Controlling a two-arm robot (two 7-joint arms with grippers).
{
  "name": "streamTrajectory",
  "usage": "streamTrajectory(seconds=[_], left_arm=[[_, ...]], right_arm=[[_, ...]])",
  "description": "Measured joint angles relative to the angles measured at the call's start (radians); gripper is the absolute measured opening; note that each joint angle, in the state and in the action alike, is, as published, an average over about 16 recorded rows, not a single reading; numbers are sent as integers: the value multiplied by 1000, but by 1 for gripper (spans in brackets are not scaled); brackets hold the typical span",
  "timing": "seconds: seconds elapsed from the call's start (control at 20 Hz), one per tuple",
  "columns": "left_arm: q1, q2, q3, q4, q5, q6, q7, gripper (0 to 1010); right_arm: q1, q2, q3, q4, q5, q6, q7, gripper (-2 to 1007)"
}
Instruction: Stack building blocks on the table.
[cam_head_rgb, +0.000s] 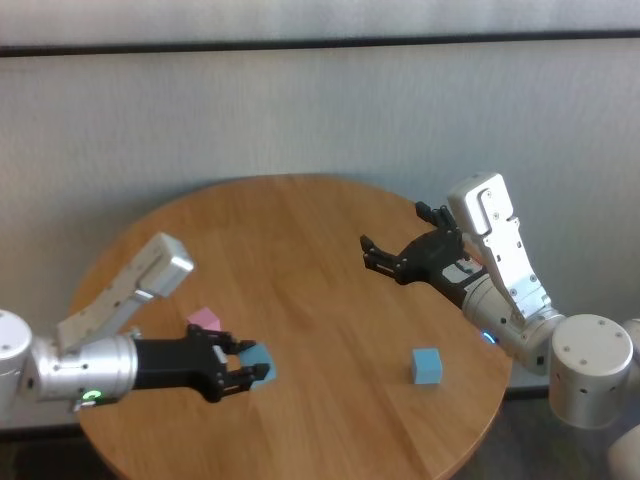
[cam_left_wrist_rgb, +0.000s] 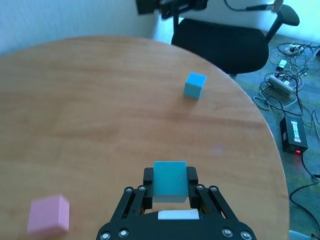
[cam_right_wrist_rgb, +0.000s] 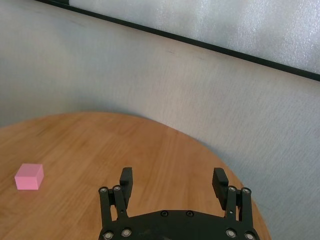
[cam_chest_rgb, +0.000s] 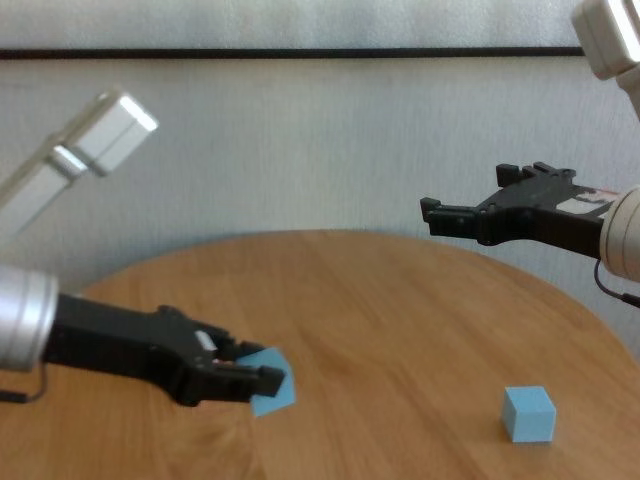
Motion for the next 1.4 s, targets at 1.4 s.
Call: streamTrajectory(seconds=[1.4], left_arm=[[-119,-157,93,172,84,-38,-14,394]], right_arm=[[0,0,0,0,0,0,0,1005]])
